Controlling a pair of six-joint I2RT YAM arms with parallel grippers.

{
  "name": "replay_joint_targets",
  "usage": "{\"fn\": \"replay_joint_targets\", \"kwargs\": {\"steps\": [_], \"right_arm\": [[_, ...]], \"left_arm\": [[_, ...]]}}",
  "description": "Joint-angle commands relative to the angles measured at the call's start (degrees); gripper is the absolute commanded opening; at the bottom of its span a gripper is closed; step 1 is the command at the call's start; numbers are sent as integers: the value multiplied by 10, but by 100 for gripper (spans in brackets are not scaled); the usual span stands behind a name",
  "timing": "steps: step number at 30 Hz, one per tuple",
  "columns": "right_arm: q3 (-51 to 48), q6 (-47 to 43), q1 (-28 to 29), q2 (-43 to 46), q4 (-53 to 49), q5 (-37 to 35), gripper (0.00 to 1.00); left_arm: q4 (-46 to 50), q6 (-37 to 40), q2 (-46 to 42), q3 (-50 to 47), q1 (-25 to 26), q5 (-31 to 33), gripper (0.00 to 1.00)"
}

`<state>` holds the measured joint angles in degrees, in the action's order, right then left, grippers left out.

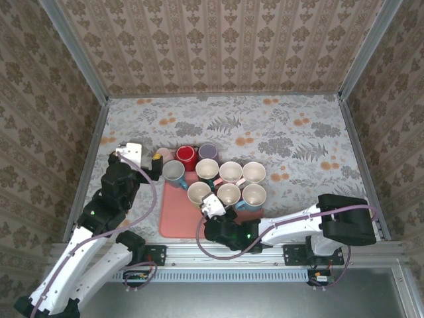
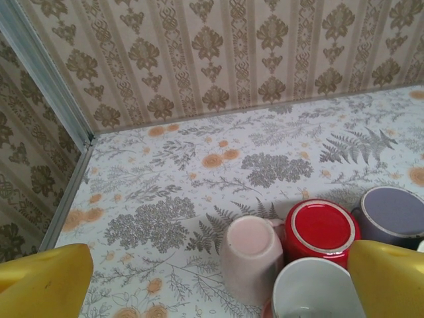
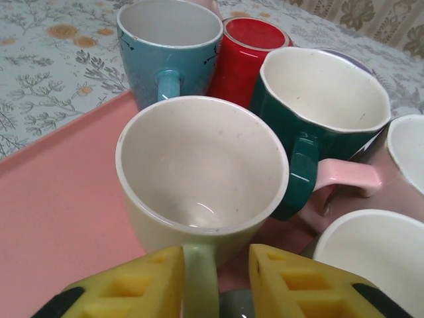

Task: Turn the mug right side up

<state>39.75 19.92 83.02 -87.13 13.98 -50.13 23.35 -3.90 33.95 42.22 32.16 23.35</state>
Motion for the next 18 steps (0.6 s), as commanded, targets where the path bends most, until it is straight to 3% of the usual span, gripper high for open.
{"fn": "replay_joint_targets", "kwargs": {"steps": [1,6,10,14,18], "right_arm": [[29,-31,-5,48,-50,38,38],[67,-55,-22,117,-127,105,49],[124,-34,-68,147,-212,194,50],[165,-33,-93,157,-250,210,50],[189,-27,-110,173,-277,187,50]], "left_arm": [[21,-13,46,41,2,-26,100],[105,-81,170,136,0,3,100],[211,-171,289,242,-19,36,100],[292,-268,381,317,-77,-6,100],[293,-366,410,324,-125,-47,100]]}}
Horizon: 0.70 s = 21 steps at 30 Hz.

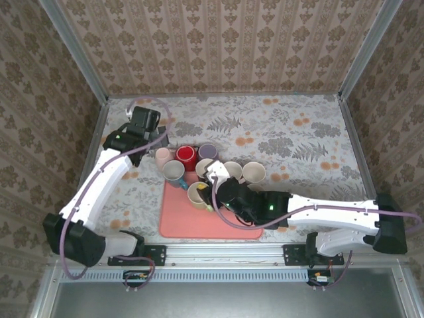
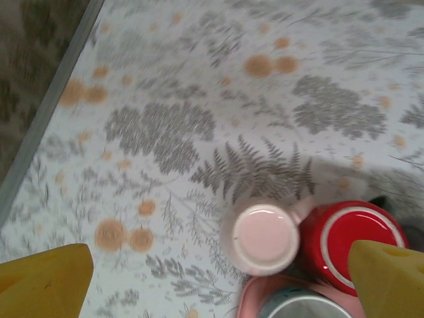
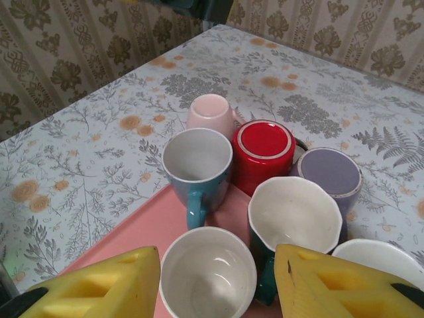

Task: Turn the mug right side up

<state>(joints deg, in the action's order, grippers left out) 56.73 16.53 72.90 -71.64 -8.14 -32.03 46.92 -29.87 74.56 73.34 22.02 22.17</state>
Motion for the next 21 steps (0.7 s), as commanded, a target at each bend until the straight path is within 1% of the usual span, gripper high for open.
{"fn": "replay_joint_targets", "kwargs": {"steps": [1,4,7,10,14,21], "right_arm": [[21,12,-15,26,-59,0,50],[12,27,-34,57,-64,12,51],[-3,28,-46,87,-70,26,52],[-17,29,-54,114,-80,24,52],[-33,24,-60,139,-92,29,52],[-56,31,-62,161,-110,35,52]], "left_arm": [[46,-124,6,7,-38,-66,100],[19,-187,16,-9,-76,-139,100],[14,-238,41,-15,-103,-180,100],[25,-267,82,-6,-118,-209,100],[26,-286,137,10,-121,-240,100],[24,-310,195,29,-117,-250,100]]}}
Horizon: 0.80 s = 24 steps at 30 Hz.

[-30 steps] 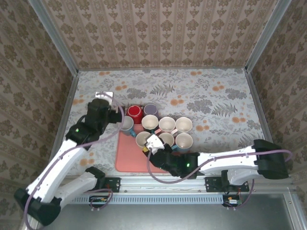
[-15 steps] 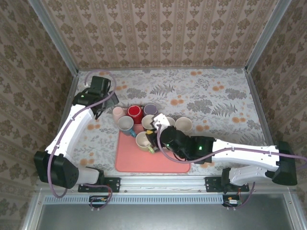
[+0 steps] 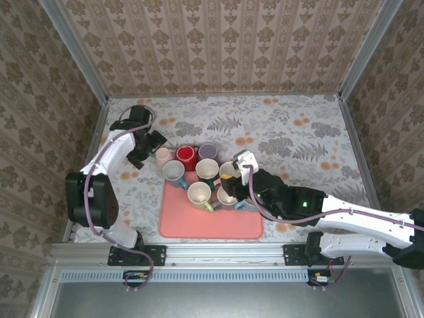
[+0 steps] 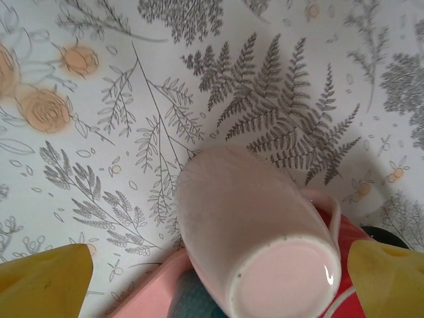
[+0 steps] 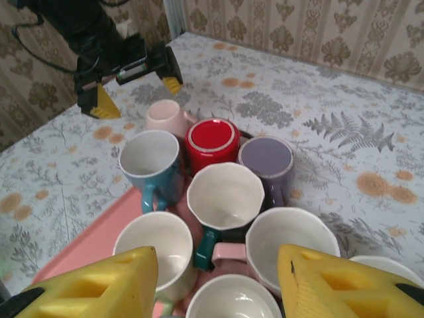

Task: Turn the mug right side up

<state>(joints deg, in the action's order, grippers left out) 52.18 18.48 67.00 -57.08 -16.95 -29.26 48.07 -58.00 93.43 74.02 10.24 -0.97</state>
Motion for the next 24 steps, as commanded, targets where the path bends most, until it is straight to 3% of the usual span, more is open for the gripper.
{"fn": "replay_joint_targets", "kwargs": {"steps": [1,7,24], "right_arm": [[-13,12,-3,18,-23,7,52],[-27,11,-11,25,-21,7,52],[-55,38,-22,23,0,2,52]], "left_arm": [[11,-30,10,24,3,-17,100],[4,-27,30,18,19,-15,99],[-55,-11,48,-36,39,-42,81]]}}
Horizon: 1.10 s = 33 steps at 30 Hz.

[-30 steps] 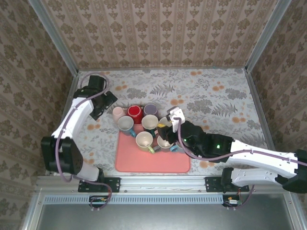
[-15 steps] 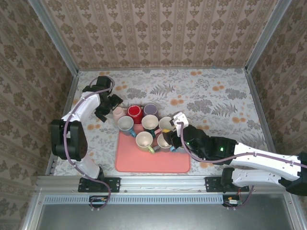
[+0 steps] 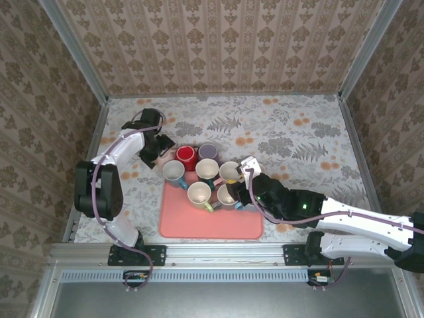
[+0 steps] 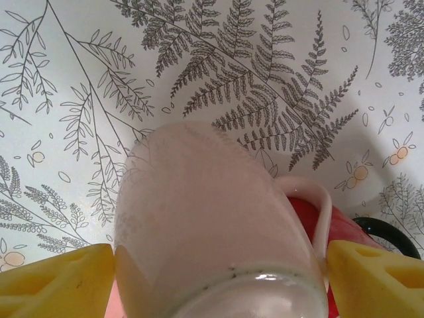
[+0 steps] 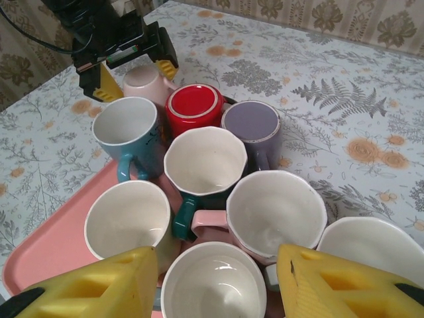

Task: Turn the mug right side up

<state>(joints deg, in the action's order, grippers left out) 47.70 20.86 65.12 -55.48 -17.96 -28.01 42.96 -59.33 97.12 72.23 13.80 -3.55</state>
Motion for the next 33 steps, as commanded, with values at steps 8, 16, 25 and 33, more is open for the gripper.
{"fn": "replay_joint_targets", "kwargs": {"steps": [8,16,25,33], "right_arm": [[-13,34,-5,1,3,-8,52],[-10,42,-5,8,-7,-9,52],[-9,42,-4,4,-5,-7,52],[-6,41,-4,-8,-10,2,52]], "left_arm": [[-4,11,34,-9,6,-16,68],[9,32,10,-2,1,6,48],[17,72,-28,1,-23,25,34],[27,92,-70,-12,-42,44,34]]}}
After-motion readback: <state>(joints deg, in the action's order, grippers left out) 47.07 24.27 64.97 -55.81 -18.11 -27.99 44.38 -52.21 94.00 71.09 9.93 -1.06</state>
